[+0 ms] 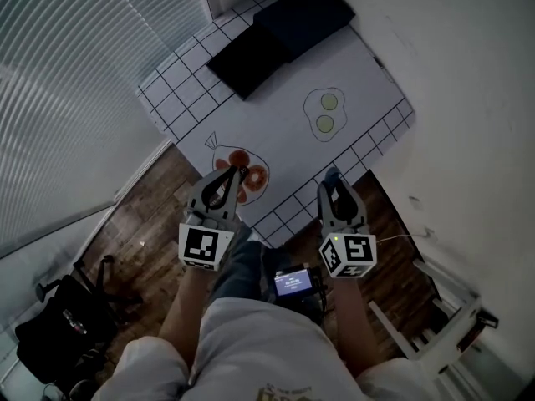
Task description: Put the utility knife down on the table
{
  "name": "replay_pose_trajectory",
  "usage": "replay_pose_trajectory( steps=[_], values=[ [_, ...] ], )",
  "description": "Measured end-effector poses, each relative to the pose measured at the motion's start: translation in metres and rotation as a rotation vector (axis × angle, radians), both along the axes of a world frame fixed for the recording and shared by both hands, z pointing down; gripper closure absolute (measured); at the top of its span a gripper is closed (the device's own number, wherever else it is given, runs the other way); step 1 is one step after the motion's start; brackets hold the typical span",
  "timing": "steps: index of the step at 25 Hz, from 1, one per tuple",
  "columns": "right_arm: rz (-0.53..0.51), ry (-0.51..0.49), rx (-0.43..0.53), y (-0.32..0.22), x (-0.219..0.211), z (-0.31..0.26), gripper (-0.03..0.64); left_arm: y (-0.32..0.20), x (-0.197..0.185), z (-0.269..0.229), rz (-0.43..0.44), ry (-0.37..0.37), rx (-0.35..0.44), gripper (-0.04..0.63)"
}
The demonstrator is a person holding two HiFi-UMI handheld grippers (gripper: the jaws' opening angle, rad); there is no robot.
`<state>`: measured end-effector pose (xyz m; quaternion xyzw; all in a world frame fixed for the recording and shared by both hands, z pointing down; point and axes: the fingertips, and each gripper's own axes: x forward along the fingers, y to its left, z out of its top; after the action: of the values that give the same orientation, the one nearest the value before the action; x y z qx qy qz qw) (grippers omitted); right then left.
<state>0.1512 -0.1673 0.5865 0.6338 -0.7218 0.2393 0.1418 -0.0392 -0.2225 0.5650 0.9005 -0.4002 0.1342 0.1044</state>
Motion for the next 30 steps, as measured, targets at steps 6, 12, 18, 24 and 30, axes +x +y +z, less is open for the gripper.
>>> replay_pose_trajectory(
  steps=[6,12,18,24,30],
  values=[
    [0.01,0.006,-0.067,-0.002,-0.001,0.031,0.477,0.002,-0.005,0.016,0.002,-0.012,-0.031,0.588],
    [0.009,0.032,-0.132,0.003,-0.006,0.055,0.477,0.004,-0.004,0.034,0.017,-0.023,-0.065,0.588],
    [0.016,0.081,-0.189,0.003,-0.002,0.075,0.477,0.007,-0.001,0.052,0.036,-0.03,-0.102,0.588],
    [0.013,0.127,-0.237,0.0,-0.001,0.091,0.477,0.01,-0.003,0.068,0.059,-0.05,-0.137,0.588],
    [0.014,0.134,-0.251,-0.005,-0.002,0.098,0.479,0.009,-0.005,0.07,0.064,-0.049,-0.146,0.588]
  ],
)
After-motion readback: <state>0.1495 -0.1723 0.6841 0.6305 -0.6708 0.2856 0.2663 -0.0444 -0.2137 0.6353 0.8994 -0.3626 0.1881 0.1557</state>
